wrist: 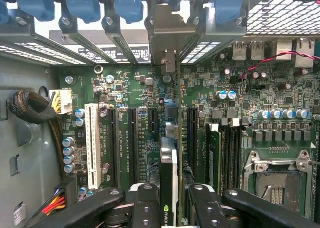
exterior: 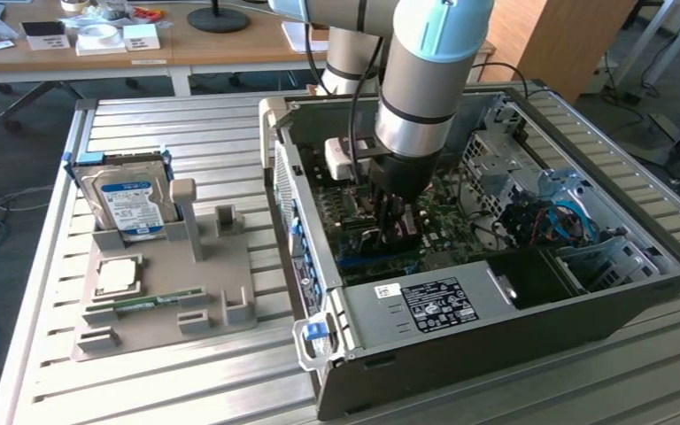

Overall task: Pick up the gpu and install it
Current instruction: 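Insert the gpu into the slot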

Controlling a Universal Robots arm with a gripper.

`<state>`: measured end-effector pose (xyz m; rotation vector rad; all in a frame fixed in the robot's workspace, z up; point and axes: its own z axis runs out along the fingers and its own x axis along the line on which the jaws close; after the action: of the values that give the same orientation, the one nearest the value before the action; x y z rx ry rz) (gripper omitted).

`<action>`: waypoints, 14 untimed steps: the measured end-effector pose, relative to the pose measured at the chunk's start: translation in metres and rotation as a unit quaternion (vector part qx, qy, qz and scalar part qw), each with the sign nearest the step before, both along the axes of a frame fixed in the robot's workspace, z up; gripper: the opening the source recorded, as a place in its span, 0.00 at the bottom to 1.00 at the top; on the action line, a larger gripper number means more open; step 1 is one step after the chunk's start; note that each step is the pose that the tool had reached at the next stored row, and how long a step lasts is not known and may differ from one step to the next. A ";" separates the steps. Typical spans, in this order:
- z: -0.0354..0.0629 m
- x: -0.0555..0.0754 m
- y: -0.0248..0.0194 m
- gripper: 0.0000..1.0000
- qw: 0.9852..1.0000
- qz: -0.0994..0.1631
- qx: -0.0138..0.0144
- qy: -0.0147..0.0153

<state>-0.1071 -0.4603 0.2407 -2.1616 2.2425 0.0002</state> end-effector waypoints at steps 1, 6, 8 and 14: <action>0.0000 0.000 0.0000 0.27 1.000 0.000 0.000 0.000; -0.0001 0.000 0.0001 0.27 1.000 0.000 0.000 0.000; -0.0002 0.000 0.0002 0.27 1.000 0.000 0.000 0.000; -0.0012 -0.001 0.0002 0.27 1.000 -0.001 0.000 0.000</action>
<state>-0.1077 -0.4601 0.2395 -2.1594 2.2441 0.0003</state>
